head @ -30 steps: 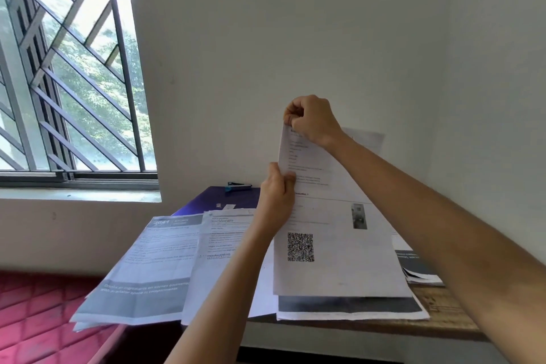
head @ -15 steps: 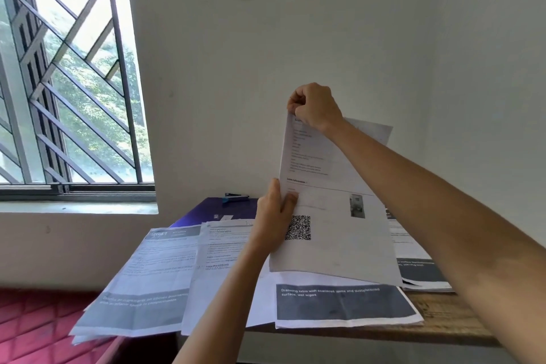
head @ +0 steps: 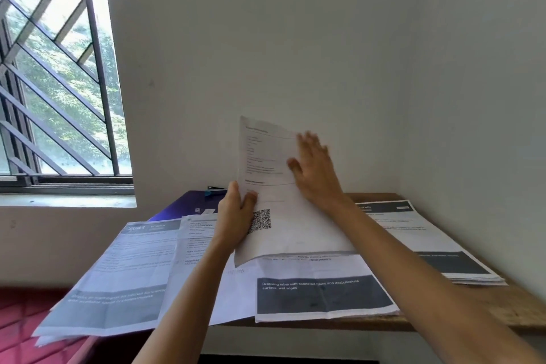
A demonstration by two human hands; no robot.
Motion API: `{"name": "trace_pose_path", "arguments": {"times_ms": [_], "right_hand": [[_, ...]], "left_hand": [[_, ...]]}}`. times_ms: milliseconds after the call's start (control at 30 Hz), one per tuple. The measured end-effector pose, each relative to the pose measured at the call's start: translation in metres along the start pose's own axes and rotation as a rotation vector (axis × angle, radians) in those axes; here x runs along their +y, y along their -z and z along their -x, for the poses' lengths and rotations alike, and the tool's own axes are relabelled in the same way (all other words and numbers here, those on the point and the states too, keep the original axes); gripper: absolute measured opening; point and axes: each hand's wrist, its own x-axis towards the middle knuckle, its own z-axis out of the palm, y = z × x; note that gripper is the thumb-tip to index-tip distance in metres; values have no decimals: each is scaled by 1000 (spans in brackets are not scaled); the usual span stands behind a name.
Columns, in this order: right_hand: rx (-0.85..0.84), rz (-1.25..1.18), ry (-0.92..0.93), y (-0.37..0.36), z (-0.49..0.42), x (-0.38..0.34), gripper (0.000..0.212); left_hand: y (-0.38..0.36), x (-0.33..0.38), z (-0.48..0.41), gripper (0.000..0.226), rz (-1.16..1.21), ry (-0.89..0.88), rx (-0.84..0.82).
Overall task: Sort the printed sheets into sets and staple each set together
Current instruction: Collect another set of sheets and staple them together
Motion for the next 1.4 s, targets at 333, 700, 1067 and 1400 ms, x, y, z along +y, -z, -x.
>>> {"name": "trace_pose_path", "arguments": {"times_ms": [333, 700, 1067, 1400], "right_hand": [[-408, -892, -679, 4, 23, 42, 36], [137, -881, -482, -24, 44, 30, 22], [77, -731, -458, -44, 79, 34, 15], [-46, -417, -511, -26, 25, 42, 23]], "left_hand": [[5, -13, -20, 12, 12, -11, 63], [-19, 4, -31, 23, 13, -112, 173], [-36, -28, -7, 20, 66, 33, 144], [-31, -13, -57, 6, -187, 137, 3]]}}
